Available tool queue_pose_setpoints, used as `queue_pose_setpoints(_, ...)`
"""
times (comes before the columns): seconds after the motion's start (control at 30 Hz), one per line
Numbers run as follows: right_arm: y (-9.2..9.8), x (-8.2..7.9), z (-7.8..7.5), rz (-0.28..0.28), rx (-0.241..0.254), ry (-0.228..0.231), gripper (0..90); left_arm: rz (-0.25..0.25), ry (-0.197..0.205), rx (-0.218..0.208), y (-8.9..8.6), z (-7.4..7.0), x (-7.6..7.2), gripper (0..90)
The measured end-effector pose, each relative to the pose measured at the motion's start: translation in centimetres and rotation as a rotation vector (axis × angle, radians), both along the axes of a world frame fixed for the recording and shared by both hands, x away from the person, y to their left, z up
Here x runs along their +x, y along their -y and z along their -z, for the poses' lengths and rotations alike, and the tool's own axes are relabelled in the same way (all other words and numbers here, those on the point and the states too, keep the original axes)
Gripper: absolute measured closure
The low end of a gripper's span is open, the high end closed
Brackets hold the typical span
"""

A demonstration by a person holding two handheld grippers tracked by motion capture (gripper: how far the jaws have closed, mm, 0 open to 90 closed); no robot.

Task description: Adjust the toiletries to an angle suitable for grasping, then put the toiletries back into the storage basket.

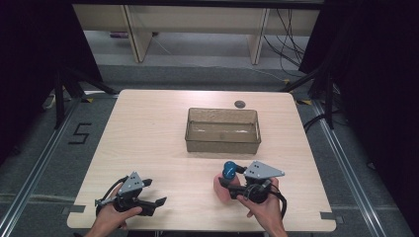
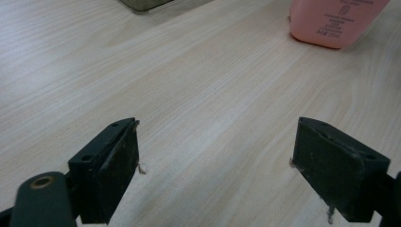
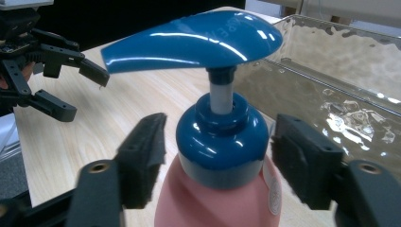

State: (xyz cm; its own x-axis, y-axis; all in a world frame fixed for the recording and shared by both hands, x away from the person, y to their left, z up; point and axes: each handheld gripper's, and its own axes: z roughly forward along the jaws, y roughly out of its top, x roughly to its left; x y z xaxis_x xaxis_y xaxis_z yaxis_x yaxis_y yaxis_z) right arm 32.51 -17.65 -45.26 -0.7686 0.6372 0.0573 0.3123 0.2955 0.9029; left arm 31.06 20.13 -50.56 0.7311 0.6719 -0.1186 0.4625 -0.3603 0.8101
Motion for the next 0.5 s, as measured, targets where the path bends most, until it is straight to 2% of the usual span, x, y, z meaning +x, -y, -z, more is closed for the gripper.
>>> queue_pose_setpoints(0.07,0.06,-0.09,0.05,0.0,0.005,-0.013,41.1,-0.001,0.0,0.004,-0.02,0.02,0.05,14.8)
queue_pose_setpoints(0.1,0.23,0.04,0.01,0.004,-0.013,0.007,41.8,-0.001,0.002,-0.002,0.0,-0.03,0.01,14.8)
queue_pose_setpoints(0.13,0.23,0.16,0.13,0.011,-0.001,0.001,42.8,-0.002,0.011,-0.019,0.05,0.04,-0.06,14.8)
queue_pose_setpoints(0.2,0.12,0.2,0.26,0.015,0.019,-0.012,43.4,0.008,0.004,-0.001,-0.11,-0.03,-0.07,14.8)
queue_pose_setpoints(0.23,0.12,0.19,0.24,0.015,0.02,-0.01,44.2,0.003,0.005,-0.012,-0.05,0.03,-0.07,14.8)
queue_pose_setpoints(0.3,0.18,0.21,0.13,0.011,0.004,0.011,45.3,0.01,0.007,0.001,-0.07,-0.04,-0.08,14.8)
queue_pose_setpoints(0.4,0.06,0.08,0.12,0.009,0.027,-0.015,48.3,0.002,0.016,-0.005,0.04,-0.05,-0.21,14.8)
queue_pose_setpoints(0.43,0.09,0.15,0.06,0.017,0.011,0.028,48.7,0.001,0.017,-0.002,0.04,-0.05,-0.2,14.8)
queue_pose_setpoints(0.47,-0.17,0.03,0.06,0.011,0.025,0.01,49.7,0.001,0.016,-0.002,0.03,-0.05,-0.19,14.8)
queue_pose_setpoints(0.5,-0.19,-0.12,-0.08,0.022,0.008,0.008,50.6,-0.002,0.01,0.006,0.02,-0.15,-0.21,14.8)
